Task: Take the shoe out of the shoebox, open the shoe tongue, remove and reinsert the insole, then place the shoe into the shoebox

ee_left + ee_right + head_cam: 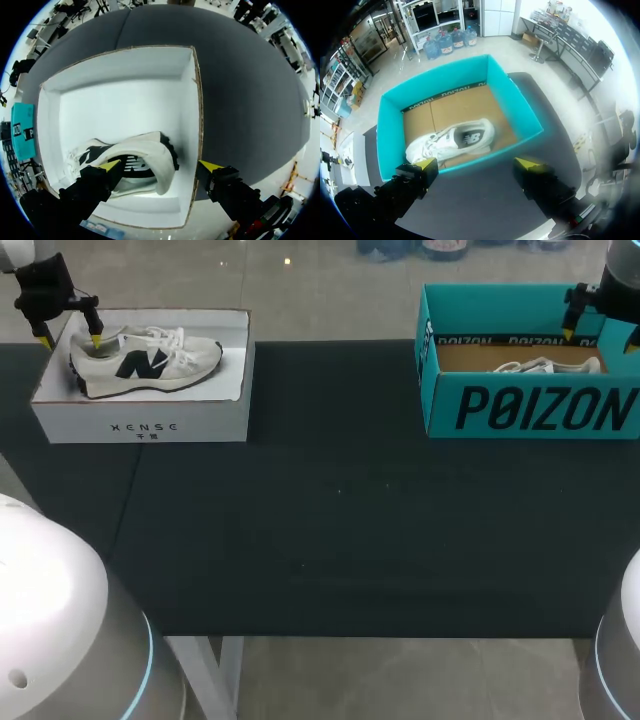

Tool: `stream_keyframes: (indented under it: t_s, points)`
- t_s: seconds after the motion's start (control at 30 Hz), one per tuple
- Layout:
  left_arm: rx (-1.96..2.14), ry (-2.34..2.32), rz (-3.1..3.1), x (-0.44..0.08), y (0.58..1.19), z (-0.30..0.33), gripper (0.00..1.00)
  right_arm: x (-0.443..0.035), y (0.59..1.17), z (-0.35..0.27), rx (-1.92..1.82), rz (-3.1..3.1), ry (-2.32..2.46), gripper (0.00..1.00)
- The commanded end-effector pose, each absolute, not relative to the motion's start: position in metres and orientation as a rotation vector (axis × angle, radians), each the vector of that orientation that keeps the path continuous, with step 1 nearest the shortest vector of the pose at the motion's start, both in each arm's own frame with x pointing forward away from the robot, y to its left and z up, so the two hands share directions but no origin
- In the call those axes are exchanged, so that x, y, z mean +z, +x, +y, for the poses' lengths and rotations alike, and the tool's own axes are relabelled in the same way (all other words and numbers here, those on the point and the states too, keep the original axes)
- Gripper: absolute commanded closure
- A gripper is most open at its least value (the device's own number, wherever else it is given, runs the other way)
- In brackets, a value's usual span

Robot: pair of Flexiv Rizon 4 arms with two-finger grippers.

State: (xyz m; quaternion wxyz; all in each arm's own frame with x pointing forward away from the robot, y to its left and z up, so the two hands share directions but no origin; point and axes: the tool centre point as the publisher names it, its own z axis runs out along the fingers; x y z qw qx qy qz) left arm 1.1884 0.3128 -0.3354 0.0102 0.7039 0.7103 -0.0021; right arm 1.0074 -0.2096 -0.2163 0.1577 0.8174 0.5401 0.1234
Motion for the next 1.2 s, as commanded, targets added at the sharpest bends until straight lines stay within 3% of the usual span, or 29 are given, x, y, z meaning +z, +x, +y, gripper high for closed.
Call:
stream_keyframes:
  t_s: [0.03, 0.7, 0.8, 1.2]
  points:
    - [-0.030, 2.219, 2.227, -0.339, 1.196, 0.311, 0.00, -0.217, 1.008, -0.209, 0.353, 1.543, 2.338, 0.00]
    - [0.015, 2.142, 2.294, -0.347, 1.203, 0.312, 0.00, -0.217, 1.008, -0.209, 0.353, 1.543, 2.338, 0.00]
    - [0.029, 2.130, 2.308, -0.348, 1.204, 0.313, 0.11, -0.217, 1.008, -0.209, 0.353, 1.543, 2.338, 0.00]
    - [0.052, 2.092, 2.341, -0.354, 1.205, 0.314, 0.22, -0.217, 1.008, -0.209, 0.353, 1.543, 2.338, 0.00]
